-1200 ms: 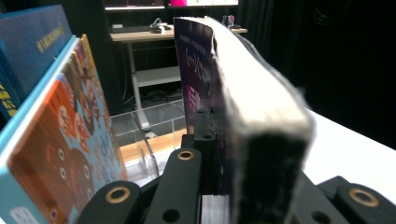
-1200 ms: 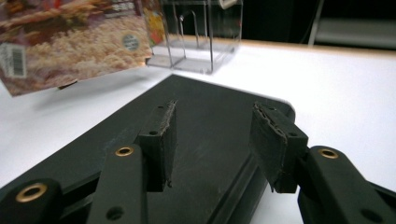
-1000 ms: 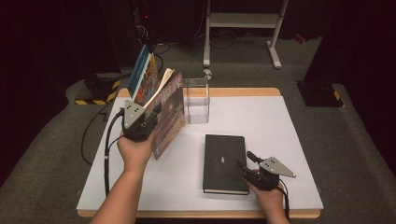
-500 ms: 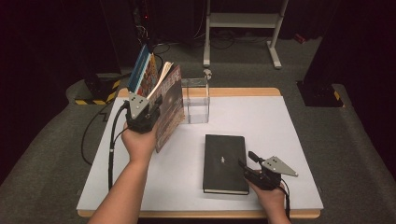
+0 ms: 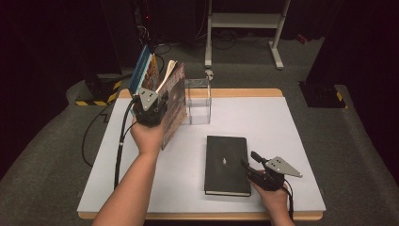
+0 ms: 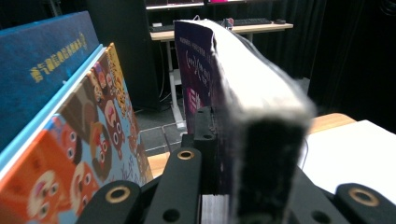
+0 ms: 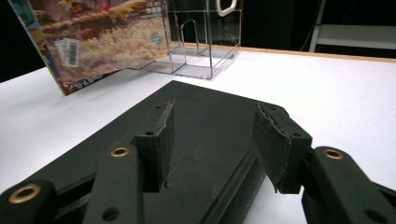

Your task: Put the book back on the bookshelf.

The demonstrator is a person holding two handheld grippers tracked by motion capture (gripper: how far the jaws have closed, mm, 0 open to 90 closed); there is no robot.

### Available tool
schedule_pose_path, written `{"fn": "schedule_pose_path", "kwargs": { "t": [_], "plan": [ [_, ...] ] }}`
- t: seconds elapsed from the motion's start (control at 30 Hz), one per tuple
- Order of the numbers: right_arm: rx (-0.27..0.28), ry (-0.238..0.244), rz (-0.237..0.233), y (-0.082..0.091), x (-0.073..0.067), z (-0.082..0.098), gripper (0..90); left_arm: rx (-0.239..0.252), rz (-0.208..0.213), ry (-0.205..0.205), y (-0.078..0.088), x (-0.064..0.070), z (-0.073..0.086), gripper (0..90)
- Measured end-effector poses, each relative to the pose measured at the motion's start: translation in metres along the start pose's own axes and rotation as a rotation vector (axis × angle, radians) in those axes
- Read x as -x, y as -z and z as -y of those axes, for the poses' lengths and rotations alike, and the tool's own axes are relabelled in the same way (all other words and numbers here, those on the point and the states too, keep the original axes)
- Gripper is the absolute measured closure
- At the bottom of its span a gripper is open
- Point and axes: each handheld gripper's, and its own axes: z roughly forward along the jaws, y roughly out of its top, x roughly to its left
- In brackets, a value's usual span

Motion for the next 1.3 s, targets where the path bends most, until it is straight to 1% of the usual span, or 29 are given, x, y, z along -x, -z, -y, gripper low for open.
{"fn": "schedule_pose_path", "kwargs": {
  "t": [0.23, 0.3, 0.5, 0.57, 0.67, 0.93, 1.03, 1.2, 1.27, 1.3],
  "plan": [
    [0.002, -0.002, -0.004, -0.001, -0.001, -0.001, 48.4, 0.011, -0.026, -0.003, -0.020, -0.003, 0.005, 84.0],
    [0.001, -0.005, -0.005, -0.002, -0.001, -0.001, 48.4, 0.010, -0.033, -0.018, -0.025, -0.003, 0.006, 84.0],
    [0.002, -0.008, -0.007, -0.002, 0.000, -0.001, 48.4, 0.023, -0.067, -0.026, -0.042, -0.003, 0.008, 84.0],
    [0.004, -0.008, -0.008, -0.002, 0.000, -0.001, 48.4, 0.024, -0.072, -0.019, -0.047, -0.003, 0.008, 84.0],
    [0.006, -0.008, -0.010, -0.002, -0.001, -0.001, 48.4, 0.021, -0.082, -0.027, -0.055, -0.004, 0.011, 84.0],
    [0.013, -0.007, -0.014, -0.001, -0.001, -0.002, 48.5, 0.031, -0.108, -0.019, -0.070, -0.004, 0.013, 84.0],
    [0.012, -0.006, -0.016, -0.002, -0.002, -0.001, 48.5, 0.027, -0.113, -0.027, -0.073, -0.004, 0.014, 84.0],
    [0.013, -0.005, -0.018, -0.002, -0.002, -0.001, 48.6, 0.030, -0.121, -0.026, -0.079, -0.004, 0.015, 84.0],
    [0.012, -0.005, -0.019, -0.003, -0.002, -0.001, 48.6, 0.032, -0.126, -0.019, -0.082, -0.005, 0.016, 84.0],
    [0.011, -0.005, -0.020, -0.003, -0.002, -0.001, 48.6, 0.027, -0.128, -0.025, -0.083, -0.006, 0.017, 83.9]
  ]
}}
